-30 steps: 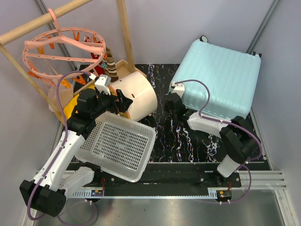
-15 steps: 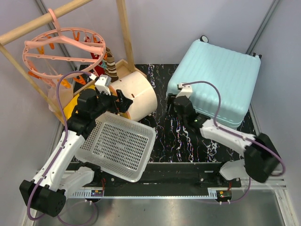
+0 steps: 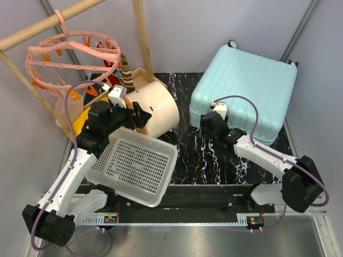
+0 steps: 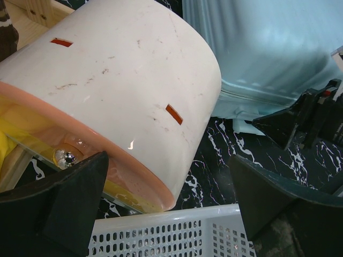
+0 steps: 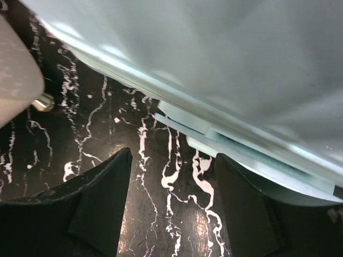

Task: Open, take out, and arrange the luggage
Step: Unzip the luggage at the center of the board.

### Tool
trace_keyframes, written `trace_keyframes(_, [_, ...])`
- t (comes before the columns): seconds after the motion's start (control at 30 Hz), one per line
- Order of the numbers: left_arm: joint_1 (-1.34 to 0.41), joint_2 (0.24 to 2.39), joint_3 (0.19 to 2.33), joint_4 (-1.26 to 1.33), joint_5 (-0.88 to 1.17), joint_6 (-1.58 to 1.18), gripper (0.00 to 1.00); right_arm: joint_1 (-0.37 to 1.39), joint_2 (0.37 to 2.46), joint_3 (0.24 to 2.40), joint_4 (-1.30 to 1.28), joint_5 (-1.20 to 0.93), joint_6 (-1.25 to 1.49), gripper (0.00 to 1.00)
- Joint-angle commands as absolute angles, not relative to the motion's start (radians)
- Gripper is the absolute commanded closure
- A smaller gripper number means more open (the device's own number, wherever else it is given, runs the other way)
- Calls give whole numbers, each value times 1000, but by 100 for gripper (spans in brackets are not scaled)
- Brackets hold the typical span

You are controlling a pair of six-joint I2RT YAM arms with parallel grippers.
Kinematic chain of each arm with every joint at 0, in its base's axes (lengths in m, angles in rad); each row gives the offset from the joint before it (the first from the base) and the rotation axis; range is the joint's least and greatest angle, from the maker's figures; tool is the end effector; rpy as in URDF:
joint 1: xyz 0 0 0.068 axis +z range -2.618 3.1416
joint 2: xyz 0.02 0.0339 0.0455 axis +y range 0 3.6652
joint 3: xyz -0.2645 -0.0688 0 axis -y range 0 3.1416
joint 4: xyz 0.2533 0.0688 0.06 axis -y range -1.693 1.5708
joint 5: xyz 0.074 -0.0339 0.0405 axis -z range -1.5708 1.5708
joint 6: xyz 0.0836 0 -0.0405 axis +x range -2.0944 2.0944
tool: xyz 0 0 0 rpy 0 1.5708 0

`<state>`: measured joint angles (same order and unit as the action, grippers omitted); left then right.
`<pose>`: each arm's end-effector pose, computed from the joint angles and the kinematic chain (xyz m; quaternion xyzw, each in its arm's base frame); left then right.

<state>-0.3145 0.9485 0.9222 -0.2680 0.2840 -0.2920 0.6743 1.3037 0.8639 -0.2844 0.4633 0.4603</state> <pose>0.2478 -0.1053 0.3370 0.0933 0.7941 -0.2846 0.5289 0.2705 0.1683 0.2165 -0.0010 0.8924 0.0383 0.4496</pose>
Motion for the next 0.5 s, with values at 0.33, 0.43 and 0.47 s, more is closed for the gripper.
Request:
trace_keyframes(0.33, [-319, 927, 923, -229, 298, -288, 1, 629, 1404, 864, -144, 615, 636, 26])
trace_keyframes(0.43, [-318, 923, 923, -229, 295, -287, 1, 629, 1451, 868, -107, 609, 649, 27])
trace_keyframes(0.47, [-319, 923, 923, -229, 293, -287, 1, 630, 1466, 874, -106, 623, 667, 26])
